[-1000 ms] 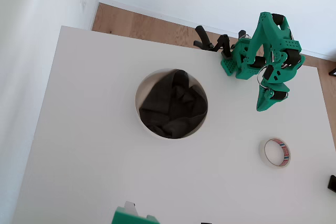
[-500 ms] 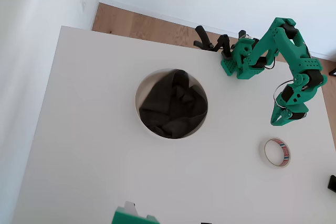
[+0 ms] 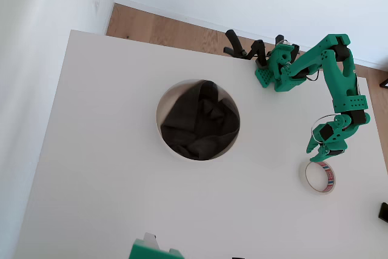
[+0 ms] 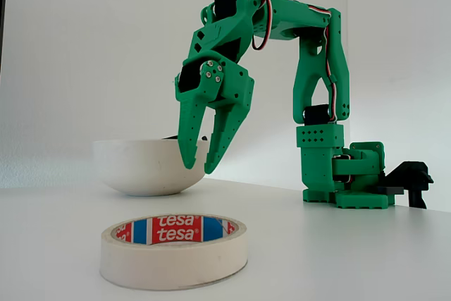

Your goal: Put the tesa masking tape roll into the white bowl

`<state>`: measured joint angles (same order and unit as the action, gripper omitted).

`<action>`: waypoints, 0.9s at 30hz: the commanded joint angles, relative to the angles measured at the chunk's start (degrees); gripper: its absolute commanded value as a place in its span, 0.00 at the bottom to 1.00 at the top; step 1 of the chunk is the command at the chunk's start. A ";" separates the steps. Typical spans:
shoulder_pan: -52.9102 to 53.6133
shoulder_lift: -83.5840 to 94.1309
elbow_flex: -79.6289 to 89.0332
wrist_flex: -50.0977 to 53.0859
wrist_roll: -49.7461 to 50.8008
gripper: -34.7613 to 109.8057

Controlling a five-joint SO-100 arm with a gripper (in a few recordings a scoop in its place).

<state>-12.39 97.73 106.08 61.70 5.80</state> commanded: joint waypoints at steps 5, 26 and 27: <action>-2.72 -3.34 -9.58 3.60 1.67 0.32; -5.36 -13.10 -12.74 -1.67 2.20 0.33; -5.45 -13.10 -12.83 -1.76 2.20 0.33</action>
<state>-16.88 82.35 96.94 59.94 7.03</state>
